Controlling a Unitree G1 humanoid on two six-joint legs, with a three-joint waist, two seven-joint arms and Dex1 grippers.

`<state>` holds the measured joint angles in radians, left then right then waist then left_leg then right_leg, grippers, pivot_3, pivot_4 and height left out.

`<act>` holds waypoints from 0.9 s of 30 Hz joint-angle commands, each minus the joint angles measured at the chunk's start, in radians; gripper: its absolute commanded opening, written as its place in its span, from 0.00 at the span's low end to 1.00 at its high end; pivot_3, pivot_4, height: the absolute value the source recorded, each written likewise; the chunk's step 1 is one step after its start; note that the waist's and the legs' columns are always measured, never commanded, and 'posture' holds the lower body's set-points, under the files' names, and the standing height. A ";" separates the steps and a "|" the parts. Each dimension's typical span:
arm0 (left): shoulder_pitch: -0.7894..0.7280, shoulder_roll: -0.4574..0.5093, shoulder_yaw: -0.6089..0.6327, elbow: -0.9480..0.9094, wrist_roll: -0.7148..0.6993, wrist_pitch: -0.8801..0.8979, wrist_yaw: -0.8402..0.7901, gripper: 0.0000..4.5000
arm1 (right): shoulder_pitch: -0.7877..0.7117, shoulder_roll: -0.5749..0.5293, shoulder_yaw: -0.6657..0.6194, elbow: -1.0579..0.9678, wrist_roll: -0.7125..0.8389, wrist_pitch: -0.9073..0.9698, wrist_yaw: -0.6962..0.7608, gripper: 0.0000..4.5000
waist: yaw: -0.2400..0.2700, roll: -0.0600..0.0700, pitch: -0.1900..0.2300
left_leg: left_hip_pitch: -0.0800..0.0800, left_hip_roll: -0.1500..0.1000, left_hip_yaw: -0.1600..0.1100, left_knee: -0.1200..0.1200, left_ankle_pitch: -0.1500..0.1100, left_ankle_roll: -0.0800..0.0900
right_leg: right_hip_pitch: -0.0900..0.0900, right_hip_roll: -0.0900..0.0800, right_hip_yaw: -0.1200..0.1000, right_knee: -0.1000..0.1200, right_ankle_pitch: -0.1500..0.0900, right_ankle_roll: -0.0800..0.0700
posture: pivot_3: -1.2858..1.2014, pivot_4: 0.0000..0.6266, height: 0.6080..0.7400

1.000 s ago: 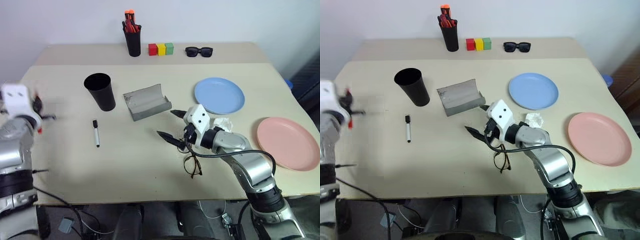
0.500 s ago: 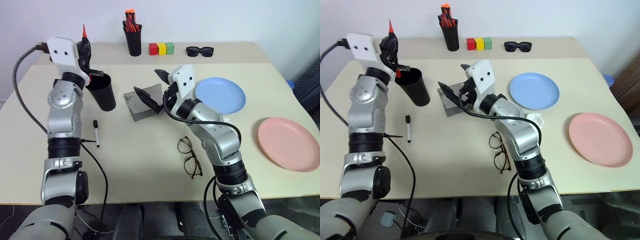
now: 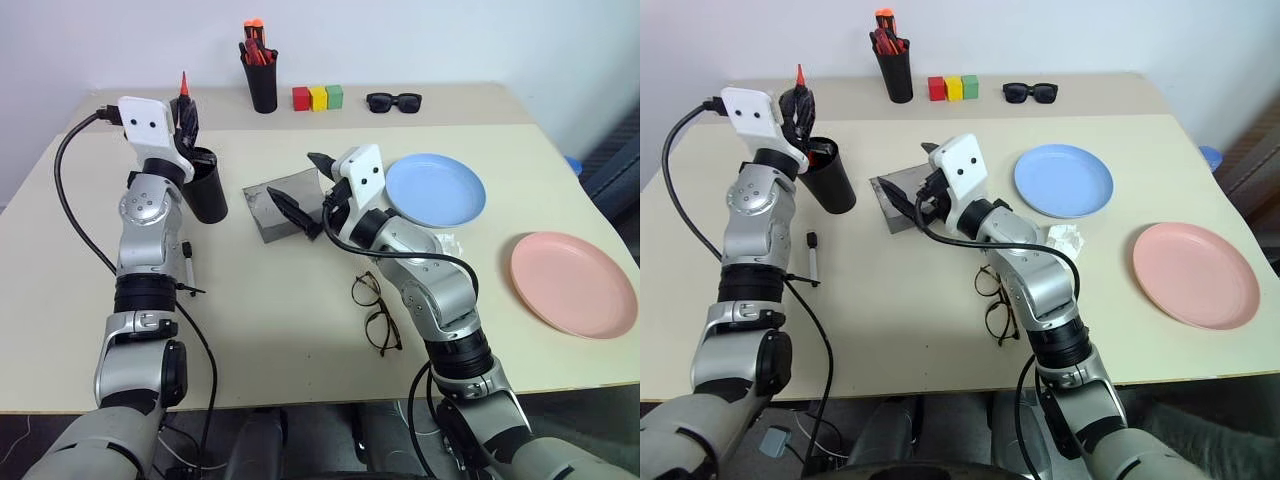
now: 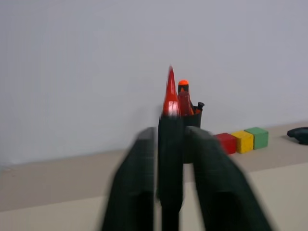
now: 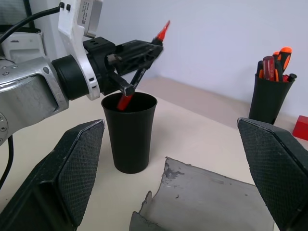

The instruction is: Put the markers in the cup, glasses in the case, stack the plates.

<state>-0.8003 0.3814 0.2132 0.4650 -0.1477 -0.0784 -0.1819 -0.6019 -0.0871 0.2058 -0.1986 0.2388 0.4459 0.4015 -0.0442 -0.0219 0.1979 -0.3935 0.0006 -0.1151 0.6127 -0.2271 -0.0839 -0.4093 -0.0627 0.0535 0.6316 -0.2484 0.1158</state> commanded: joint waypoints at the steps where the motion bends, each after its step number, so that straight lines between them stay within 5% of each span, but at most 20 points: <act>1: -0.012 0.008 0.012 -0.040 0.017 -0.024 0.034 0.68 | -0.015 0.008 -0.001 -0.042 0.008 -0.009 0.009 1.00 | 0.000 0.000 0.000 | 0.000 0.000 0.000 0.000 0.000 0.000 | 0.000 0.000 0.000 0.000 0.000 0.000 | 0.52 0.24 1.00; 2: -0.013 0.007 0.014 -0.042 0.012 -0.021 0.033 0.77 | -0.015 0.008 0.000 -0.042 0.008 -0.009 0.011 1.00 | 0.000 0.000 0.000 | 0.000 0.000 0.000 0.000 0.000 0.000 | 0.000 0.000 0.000 0.000 0.000 0.000 | 0.52 0.24 1.00; 11: 0.082 0.021 0.163 -0.377 -0.061 0.071 0.180 0.77 | 0.005 -0.042 0.000 -0.072 0.015 -0.004 0.070 1.00 | -0.002 0.000 0.000 | 0.000 0.000 0.000 -0.001 0.000 0.000 | 0.000 0.000 0.000 0.000 0.000 0.000 | 0.52 0.24 1.00; 16: 0.315 0.036 0.251 -0.723 -0.134 0.379 0.238 0.99 | 0.027 -0.157 -0.048 -0.080 0.036 -0.005 0.152 1.00 | 0.002 0.000 0.000 | 0.000 0.000 0.000 -0.001 0.000 0.000 | 0.000 -0.001 0.000 -0.001 0.000 0.000 | 0.52 0.24 1.00; 23: 0.554 0.116 0.099 -0.904 -0.158 0.937 0.202 0.99 | 0.064 -0.359 -0.055 -0.133 0.141 0.059 0.399 1.00 | 0.003 0.000 0.000 | 0.001 0.000 -0.001 0.003 0.000 0.000 | 0.005 0.000 0.000 -0.002 -0.001 -0.001 | 0.52 0.24 1.00; 27: 0.513 0.039 0.075 -0.907 -0.188 1.176 0.250 0.99 | 0.074 -0.424 -0.049 -0.121 0.142 0.048 0.459 1.00 | 0.001 0.000 0.000 | 0.002 0.000 -0.001 0.002 0.000 0.000 | 0.004 0.000 -0.001 -0.001 -0.001 -0.001 | 0.52 0.24 1.00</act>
<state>-0.2535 0.4266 0.2857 -0.4019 -0.3263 1.0148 0.0485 -0.5158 -0.5061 0.1655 -0.2846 0.3670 0.5108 0.8416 -0.0435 -0.0217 0.1980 -0.3918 0.0006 -0.1163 0.6143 -0.2272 -0.0839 -0.4059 -0.0623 0.0528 0.6304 -0.2491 0.1152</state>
